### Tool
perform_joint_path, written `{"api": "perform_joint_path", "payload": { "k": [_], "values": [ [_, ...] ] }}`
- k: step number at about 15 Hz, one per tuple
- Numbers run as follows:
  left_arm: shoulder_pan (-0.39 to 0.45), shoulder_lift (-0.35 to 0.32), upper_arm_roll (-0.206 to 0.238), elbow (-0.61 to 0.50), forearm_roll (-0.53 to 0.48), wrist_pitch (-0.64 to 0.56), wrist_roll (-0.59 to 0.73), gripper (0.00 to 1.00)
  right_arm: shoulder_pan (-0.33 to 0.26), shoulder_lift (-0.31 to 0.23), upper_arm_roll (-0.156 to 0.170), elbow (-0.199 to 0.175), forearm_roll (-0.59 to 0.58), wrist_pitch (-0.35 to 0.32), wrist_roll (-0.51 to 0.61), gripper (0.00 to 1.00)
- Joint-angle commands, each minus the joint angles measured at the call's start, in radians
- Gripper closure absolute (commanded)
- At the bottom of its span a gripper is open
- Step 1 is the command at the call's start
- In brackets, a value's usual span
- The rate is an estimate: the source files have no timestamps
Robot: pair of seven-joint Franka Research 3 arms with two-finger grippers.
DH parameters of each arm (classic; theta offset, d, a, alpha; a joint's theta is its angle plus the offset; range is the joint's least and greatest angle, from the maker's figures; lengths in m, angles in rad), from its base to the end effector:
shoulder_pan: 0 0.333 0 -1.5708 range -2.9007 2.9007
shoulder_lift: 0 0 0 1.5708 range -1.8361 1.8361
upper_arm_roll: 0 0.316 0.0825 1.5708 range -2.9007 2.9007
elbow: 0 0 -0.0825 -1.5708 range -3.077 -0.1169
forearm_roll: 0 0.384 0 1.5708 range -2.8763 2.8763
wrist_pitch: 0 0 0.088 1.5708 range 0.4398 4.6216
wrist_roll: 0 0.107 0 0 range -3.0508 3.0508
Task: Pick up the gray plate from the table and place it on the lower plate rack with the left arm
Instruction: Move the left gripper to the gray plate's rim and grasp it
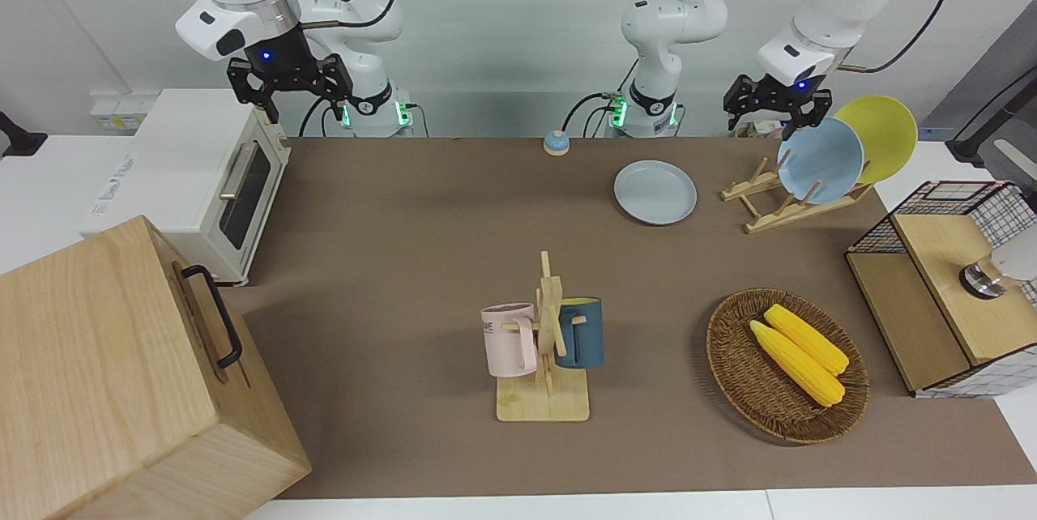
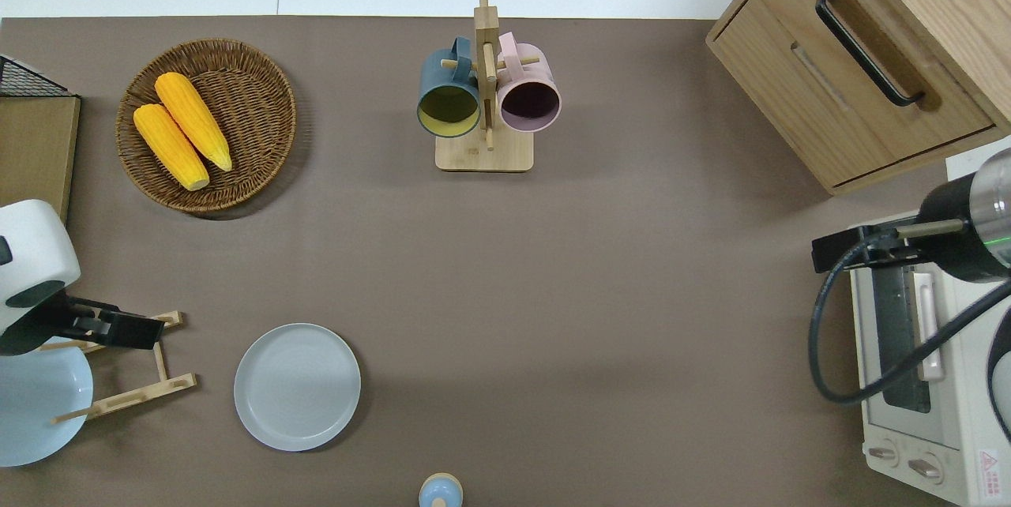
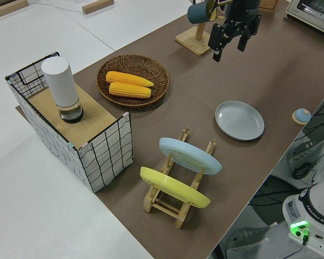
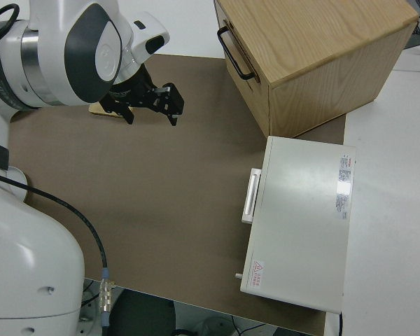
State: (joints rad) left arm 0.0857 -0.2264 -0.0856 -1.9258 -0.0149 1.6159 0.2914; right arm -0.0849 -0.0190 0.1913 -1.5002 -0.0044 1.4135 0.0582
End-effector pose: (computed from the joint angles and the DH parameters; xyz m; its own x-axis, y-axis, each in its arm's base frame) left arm 0.4799 -0.0051 0.5776 0.9556 -0.2829 -0.0819 -0.2822 -0.9591 0.0199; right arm 0.5292 0.0571 0.6541 0.9966 0.0470 -0.0674 0.0479 -0.9988 0.0119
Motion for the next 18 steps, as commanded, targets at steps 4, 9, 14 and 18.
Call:
{"api": "perform_joint_path", "payload": {
  "k": [4, 9, 14, 18],
  "values": [
    [-0.012, -0.129, 0.0, -0.26, 0.018, 0.163, -0.014, 0.01, -0.007, -0.002, 0.007, 0.006, 0.007, -0.014, 0.0, 0.011],
    [-0.014, -0.166, -0.002, -0.398, 0.019, 0.268, -0.014, 0.01, -0.007, -0.002, 0.007, 0.006, 0.007, -0.014, 0.0, 0.011],
    [-0.011, -0.209, -0.003, -0.579, 0.018, 0.452, -0.014, 0.01, -0.007, -0.002, 0.005, 0.006, 0.007, -0.014, 0.0, 0.013],
    [-0.012, -0.208, -0.003, -0.671, 0.019, 0.559, -0.014, 0.01, -0.007, -0.002, 0.005, 0.006, 0.007, -0.014, 0.0, 0.011]
  ]
}}
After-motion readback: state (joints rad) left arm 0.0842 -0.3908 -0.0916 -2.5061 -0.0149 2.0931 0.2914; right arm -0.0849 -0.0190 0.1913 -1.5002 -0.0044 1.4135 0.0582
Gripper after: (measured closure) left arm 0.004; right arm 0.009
